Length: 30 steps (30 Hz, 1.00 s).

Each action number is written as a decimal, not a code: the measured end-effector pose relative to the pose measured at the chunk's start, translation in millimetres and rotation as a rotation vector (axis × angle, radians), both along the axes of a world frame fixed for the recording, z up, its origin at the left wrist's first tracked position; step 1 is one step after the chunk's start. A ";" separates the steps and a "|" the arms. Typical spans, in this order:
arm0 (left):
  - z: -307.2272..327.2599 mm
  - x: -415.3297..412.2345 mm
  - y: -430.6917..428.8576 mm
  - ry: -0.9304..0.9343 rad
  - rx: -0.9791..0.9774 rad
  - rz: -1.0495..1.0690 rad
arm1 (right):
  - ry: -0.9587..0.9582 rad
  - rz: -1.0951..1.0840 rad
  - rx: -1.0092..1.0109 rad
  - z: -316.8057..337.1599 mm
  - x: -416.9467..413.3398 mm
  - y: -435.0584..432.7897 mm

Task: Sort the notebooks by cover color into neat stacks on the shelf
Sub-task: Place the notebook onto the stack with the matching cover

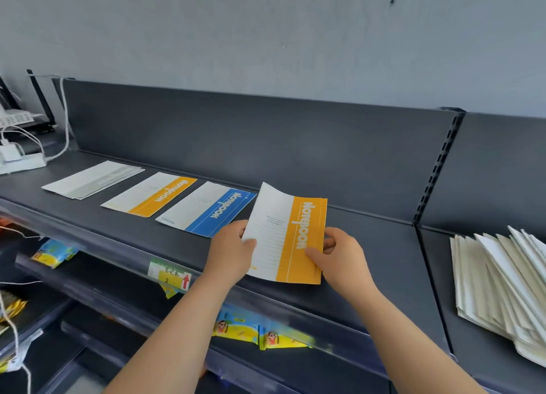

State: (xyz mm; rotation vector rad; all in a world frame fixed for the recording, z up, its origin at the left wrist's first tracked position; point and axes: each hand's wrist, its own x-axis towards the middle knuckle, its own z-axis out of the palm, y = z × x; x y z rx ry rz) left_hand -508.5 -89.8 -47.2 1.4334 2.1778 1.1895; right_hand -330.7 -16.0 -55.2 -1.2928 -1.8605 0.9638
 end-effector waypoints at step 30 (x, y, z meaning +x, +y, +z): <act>13.1 -23.7 44.7 0.461 -0.093 -0.138 | -0.519 -0.210 0.223 7.5 -16.8 14.9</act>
